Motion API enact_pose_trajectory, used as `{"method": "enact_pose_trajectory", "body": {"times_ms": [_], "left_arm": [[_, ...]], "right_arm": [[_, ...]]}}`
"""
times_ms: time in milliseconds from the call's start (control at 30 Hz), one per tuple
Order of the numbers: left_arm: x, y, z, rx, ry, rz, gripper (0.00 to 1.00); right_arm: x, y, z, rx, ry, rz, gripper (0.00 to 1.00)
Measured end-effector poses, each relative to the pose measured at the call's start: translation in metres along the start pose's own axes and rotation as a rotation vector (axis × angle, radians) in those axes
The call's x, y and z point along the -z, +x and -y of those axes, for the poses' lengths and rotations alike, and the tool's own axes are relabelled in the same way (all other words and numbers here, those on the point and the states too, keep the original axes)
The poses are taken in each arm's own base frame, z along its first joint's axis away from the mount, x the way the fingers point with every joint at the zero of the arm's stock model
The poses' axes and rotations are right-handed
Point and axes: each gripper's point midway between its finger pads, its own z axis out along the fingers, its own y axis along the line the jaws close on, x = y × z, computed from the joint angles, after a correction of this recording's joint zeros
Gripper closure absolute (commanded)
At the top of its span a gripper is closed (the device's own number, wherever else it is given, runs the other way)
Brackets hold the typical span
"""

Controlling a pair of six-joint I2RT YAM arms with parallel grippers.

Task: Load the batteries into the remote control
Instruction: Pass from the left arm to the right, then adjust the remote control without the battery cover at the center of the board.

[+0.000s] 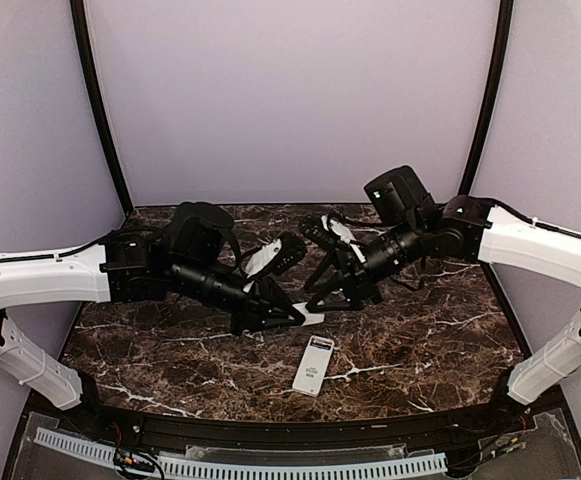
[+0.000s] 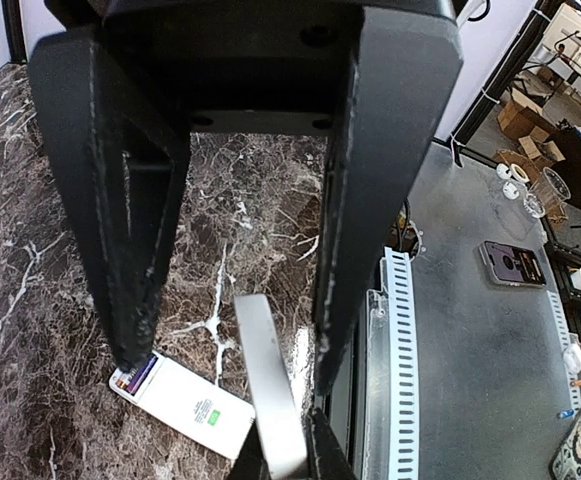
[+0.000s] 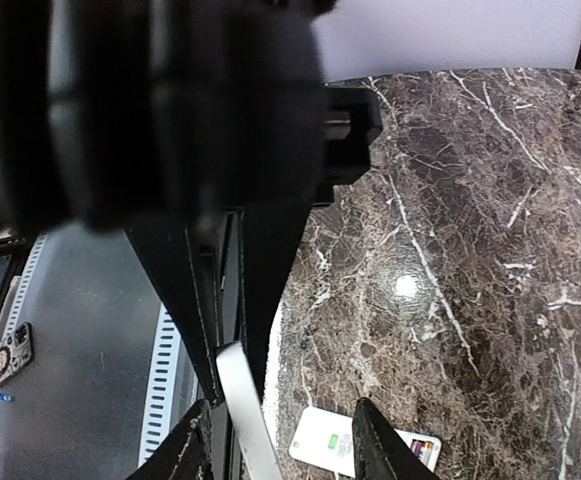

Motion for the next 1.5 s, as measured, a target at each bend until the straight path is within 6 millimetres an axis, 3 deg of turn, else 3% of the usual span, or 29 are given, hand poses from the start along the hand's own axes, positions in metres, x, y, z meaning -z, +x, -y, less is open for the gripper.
{"method": "enact_pose_trajectory", "body": {"times_ms": [400,667,700,767,800,867,933,1067,1267,1400,1500], "left_arm": [[0.0,0.0,0.0,0.0,0.002,0.0,1.0],[0.0,0.002,0.004,-0.001,0.024,-0.008,0.98],[0.0,0.002,0.004,-0.001,0.024,-0.008,0.94],[-0.001,0.002,0.003,0.0,0.019,-0.008,0.75],[-0.001,0.002,0.002,0.0,0.012,-0.007,0.6],[-0.001,0.001,-0.004,0.008,-0.028,-0.001,0.43],[-0.001,0.001,-0.011,0.01,-0.066,0.005,0.33],[0.002,0.004,-0.022,0.024,-0.138,0.012,0.29],[0.007,0.022,-0.046,0.069,-0.272,-0.002,0.29],[-0.002,0.037,-0.056,0.123,-0.33,-0.034,0.26],[-0.023,0.06,-0.063,0.17,-0.364,-0.106,0.22]], "right_arm": [[-0.008,0.016,-0.013,-0.026,-0.097,-0.002,0.93],[-0.007,0.018,-0.024,-0.014,-0.15,0.01,1.0],[-0.007,0.018,-0.024,-0.013,-0.152,0.011,1.0],[-0.007,0.018,-0.025,-0.013,-0.155,0.012,1.0],[-0.007,0.018,-0.025,-0.014,-0.156,0.011,1.0],[-0.007,0.018,-0.024,-0.017,-0.154,0.011,1.0],[-0.007,0.019,-0.023,-0.032,-0.148,0.008,1.0],[-0.006,0.02,-0.017,-0.067,-0.127,0.003,1.0],[0.009,0.031,0.029,-0.233,0.018,0.013,1.0],[0.025,0.066,0.077,-0.444,0.146,0.034,1.0],[0.035,0.104,0.105,-0.606,0.234,0.032,1.0]]}}
